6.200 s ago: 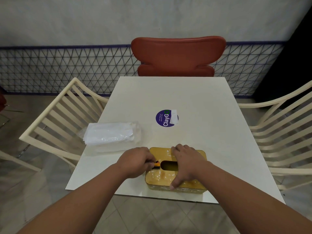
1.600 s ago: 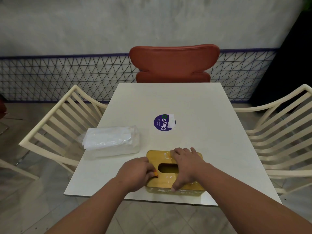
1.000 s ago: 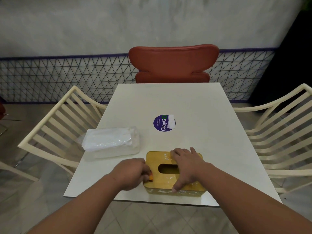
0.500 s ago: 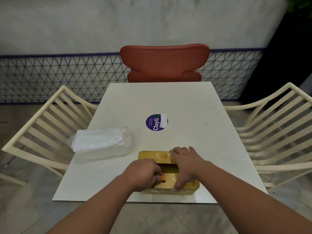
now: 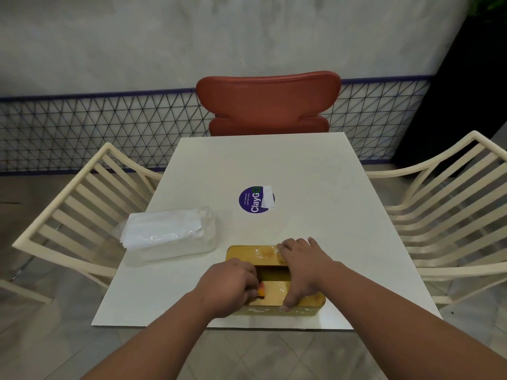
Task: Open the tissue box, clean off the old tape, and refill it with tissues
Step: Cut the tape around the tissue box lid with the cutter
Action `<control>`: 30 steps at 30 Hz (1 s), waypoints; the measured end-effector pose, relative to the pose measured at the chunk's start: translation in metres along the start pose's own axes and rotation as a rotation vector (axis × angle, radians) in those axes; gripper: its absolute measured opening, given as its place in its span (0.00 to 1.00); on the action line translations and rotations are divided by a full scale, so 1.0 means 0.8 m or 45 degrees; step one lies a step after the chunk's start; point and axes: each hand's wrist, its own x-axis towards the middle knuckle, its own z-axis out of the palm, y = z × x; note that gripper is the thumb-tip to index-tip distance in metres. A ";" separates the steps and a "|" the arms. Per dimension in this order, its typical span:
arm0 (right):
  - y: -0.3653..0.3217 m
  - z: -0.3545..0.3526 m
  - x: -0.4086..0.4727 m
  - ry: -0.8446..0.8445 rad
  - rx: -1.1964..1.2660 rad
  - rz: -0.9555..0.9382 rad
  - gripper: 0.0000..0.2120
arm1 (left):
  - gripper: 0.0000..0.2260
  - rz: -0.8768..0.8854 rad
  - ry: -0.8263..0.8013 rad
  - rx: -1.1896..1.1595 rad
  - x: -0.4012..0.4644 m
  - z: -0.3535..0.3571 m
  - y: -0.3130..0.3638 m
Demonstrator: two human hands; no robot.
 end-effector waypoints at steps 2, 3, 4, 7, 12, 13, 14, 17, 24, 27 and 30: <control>-0.001 0.000 -0.001 0.000 -0.001 -0.001 0.63 | 0.11 -0.012 0.016 -0.002 -0.007 0.002 -0.006; -0.001 0.000 -0.001 0.002 -0.002 0.000 0.63 | 0.11 -0.018 0.024 -0.004 -0.006 0.004 -0.003; -0.001 0.000 -0.001 0.001 -0.002 0.002 0.63 | 0.11 -0.022 0.029 -0.014 -0.003 0.005 0.002; -0.001 0.001 0.000 0.000 -0.006 0.004 0.63 | 0.12 -0.047 0.038 -0.093 0.007 0.009 0.016; 0.000 -0.001 0.002 -0.020 0.015 0.011 0.64 | 0.13 -0.159 -0.030 -0.187 -0.007 0.000 -0.007; 0.000 -0.002 0.002 -0.022 0.018 0.011 0.64 | 0.14 -0.176 -0.035 -0.179 -0.009 0.000 -0.011; -0.001 -0.002 0.003 -0.022 0.017 0.010 0.64 | 0.14 -0.176 -0.023 -0.158 -0.009 0.000 -0.011; -0.003 -0.001 0.001 -0.001 -0.009 0.013 0.63 | 0.13 -0.092 0.026 -0.104 -0.001 0.008 0.008; -0.001 0.001 0.001 0.002 -0.001 0.011 0.62 | 0.13 -0.034 -0.001 -0.072 -0.011 0.005 -0.007; 0.000 0.001 0.000 -0.009 0.018 0.017 0.63 | 0.14 -0.088 0.023 -0.089 -0.007 0.003 -0.011; 0.000 0.001 0.001 -0.001 0.007 0.017 0.63 | 0.14 -0.077 0.070 -0.042 0.018 0.006 0.019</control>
